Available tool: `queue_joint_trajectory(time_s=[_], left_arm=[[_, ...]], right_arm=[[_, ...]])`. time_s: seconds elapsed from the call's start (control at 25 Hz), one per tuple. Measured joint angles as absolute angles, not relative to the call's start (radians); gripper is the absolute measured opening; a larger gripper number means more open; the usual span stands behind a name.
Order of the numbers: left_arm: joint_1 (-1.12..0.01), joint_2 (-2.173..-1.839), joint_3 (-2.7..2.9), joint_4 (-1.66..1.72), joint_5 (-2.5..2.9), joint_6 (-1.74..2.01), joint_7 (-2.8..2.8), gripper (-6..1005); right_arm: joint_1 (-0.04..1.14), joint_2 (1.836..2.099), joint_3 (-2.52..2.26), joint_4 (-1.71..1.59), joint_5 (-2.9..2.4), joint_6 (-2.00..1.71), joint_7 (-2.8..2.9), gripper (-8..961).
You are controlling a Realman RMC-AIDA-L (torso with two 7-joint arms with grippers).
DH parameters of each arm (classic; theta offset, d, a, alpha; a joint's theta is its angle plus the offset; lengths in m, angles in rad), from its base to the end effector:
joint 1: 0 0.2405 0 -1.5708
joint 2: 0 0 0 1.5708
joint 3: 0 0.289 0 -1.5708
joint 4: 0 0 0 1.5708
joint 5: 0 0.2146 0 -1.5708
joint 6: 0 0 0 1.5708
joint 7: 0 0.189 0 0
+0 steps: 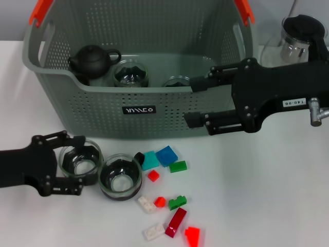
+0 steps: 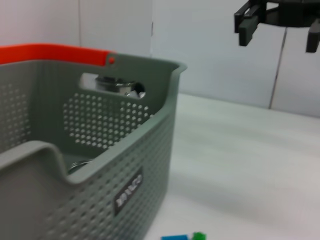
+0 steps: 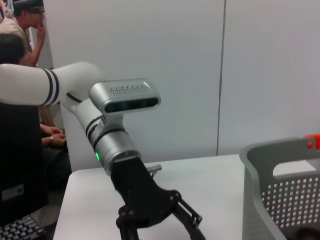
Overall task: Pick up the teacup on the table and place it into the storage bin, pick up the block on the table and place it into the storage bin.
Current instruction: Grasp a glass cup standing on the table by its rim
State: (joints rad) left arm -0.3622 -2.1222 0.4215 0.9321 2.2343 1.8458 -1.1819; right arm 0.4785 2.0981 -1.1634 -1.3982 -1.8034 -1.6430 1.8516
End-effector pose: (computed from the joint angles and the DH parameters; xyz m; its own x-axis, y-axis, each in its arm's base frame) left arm -0.3237 0.2906 -0.0090 0.8818 0.2213 0.4164 0.3467 -0.9028 -0.2545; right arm 0.1255 0.3440 -0.0241 0.9156 -0.0795 -0.3941 -0.1200 -0.9896 -0.0792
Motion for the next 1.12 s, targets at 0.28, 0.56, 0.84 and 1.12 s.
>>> queue_joint_trajectory(time_s=[0.28,0.56,0.84,1.12], left_arm=[[-0.35,-2.12,0.395,1.041,2.251,1.852,-1.299,934],[-0.341,-2.127,0.402,1.193,2.336,1.864,-1.609,934],[-0.407,-2.128,0.421,1.256,2.444,1.884,-1.951,934],[-0.461,-2.116,0.476,1.248,2.492,1.85,-2.126,935]], right_arm=[[0.491,2.098,-1.158,-1.36,-1.803,-1.631,1.857,715],[0.511,2.089,-1.155,-1.358,-1.806,-1.647,1.86,716],[0.532,2.085,-1.139,-1.362,-1.856,-1.661,1.861,716],[0.558,2.084,-1.12,-1.358,-1.882,-1.672,1.883,716]])
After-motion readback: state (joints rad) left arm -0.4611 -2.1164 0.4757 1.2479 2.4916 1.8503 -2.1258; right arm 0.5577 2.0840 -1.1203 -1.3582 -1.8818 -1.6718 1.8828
